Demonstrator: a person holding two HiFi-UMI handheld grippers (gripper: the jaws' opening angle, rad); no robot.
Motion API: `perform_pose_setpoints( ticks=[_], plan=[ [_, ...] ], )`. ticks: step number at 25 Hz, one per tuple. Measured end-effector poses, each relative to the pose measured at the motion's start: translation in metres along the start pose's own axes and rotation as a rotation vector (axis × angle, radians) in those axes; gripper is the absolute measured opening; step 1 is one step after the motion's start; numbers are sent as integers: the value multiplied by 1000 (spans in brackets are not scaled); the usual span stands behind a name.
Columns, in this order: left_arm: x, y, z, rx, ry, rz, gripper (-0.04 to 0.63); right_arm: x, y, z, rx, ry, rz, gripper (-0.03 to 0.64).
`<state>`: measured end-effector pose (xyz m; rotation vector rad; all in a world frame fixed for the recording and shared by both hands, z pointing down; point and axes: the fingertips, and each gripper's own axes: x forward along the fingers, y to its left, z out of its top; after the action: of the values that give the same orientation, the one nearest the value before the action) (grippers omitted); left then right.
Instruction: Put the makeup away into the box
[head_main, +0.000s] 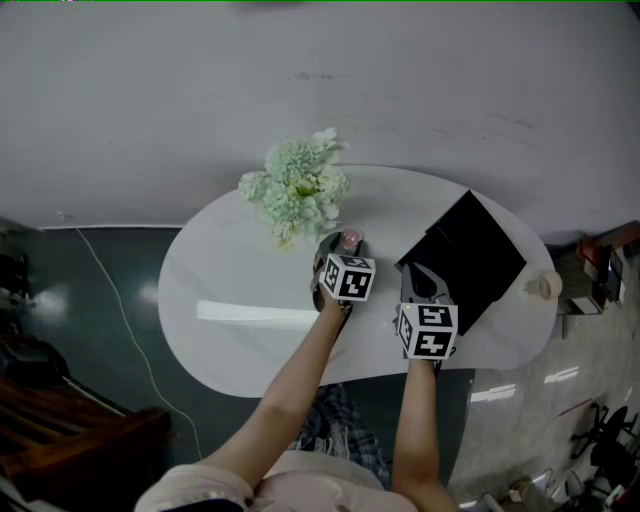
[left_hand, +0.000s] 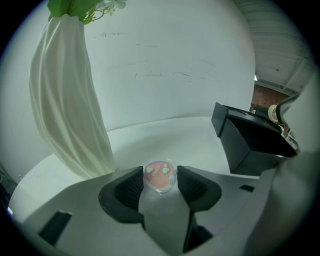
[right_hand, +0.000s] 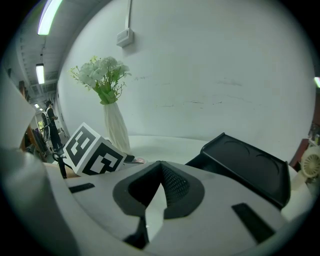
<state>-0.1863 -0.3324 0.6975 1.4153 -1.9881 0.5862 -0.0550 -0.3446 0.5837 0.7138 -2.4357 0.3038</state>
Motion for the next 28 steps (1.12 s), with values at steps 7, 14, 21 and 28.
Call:
perform_pose_setpoints(
  ticks=[7,14,21,28],
  plan=[
    [-8,-2,5,40,-51,-12,223,-4,-3,-2,9,-3,-19,17],
    [-31,-11,18,63,-118,-39,219,-14,-9,-4,27,-11,-49,17],
    [-64,-23,36,94,-185,-76,218,-31,-20,1,53,-38,-97,17],
    [-95,-41,57,126,-257,-125,216,-52,-33,5,76,-66,-145,17]
  ],
)
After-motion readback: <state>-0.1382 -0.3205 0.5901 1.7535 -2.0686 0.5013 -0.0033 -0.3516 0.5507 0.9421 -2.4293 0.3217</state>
